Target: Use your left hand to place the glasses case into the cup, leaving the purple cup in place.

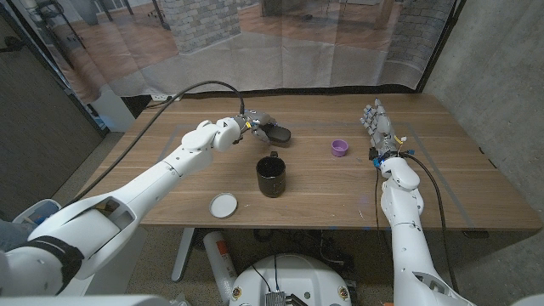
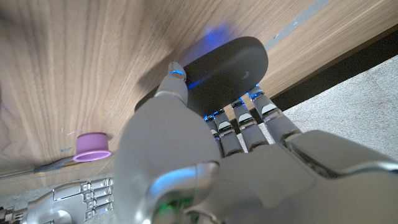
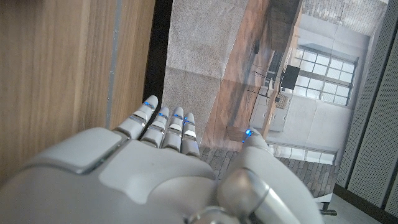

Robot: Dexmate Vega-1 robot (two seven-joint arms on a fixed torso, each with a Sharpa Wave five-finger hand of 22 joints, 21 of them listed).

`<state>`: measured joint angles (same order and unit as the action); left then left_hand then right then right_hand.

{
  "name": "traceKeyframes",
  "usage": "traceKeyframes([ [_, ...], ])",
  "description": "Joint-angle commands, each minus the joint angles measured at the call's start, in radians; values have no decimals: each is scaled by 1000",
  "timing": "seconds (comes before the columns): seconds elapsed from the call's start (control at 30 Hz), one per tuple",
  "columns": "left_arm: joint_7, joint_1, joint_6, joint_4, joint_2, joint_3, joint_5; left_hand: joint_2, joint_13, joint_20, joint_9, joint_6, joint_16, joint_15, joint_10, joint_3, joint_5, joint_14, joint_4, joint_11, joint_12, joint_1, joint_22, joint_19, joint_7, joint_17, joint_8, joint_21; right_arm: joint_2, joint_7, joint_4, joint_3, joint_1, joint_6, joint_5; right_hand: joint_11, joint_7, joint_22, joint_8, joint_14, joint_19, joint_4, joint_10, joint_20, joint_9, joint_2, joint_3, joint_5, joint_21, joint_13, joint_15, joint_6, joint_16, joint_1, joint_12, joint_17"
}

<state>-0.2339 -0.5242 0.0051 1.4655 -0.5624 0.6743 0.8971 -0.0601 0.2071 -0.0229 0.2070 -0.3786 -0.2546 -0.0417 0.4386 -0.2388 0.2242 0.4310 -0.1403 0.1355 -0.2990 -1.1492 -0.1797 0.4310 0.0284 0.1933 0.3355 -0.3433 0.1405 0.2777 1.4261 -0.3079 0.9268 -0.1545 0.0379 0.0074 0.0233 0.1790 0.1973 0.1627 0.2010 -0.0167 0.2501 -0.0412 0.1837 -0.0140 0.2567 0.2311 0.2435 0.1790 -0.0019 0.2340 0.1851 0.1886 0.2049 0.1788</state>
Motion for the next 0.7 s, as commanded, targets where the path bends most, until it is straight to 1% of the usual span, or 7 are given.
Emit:
traceKeyframes([
  [0.03,23,-69,15,78,-35,-68,-42,-9,5,-1,4,0,6,-82,3,-4,-6,1,6,-1,5,-2,-5,-5,0,5,-2,6,0,-6,19,9,10,4,-2,1,1,5,-2,7,9,-9,9,-12,4,8,2,1,-1,2,-3,7,3,1,2,5],
  [0.3,20,-98,24,115,-57,-99,-51,-12,5,-1,4,0,9,-80,6,-4,-10,-1,9,0,7,-1,-5,-7,-1,6,-5,9,-1,-10,20,11,11,5,-2,1,1,5,-2,10,11,-9,10,-12,4,8,2,0,-2,2,-2,9,4,1,3,5],
  [0.7,19,-128,32,156,-77,-133,-57,-15,6,-2,3,-4,15,-82,9,-4,-15,-3,11,-1,12,-1,-5,-13,0,6,-8,14,0,-11,-1,9,0,-9,4,1,2,5,-2,15,18,-10,13,-15,4,9,2,0,-2,2,-3,10,6,1,3,5],
])
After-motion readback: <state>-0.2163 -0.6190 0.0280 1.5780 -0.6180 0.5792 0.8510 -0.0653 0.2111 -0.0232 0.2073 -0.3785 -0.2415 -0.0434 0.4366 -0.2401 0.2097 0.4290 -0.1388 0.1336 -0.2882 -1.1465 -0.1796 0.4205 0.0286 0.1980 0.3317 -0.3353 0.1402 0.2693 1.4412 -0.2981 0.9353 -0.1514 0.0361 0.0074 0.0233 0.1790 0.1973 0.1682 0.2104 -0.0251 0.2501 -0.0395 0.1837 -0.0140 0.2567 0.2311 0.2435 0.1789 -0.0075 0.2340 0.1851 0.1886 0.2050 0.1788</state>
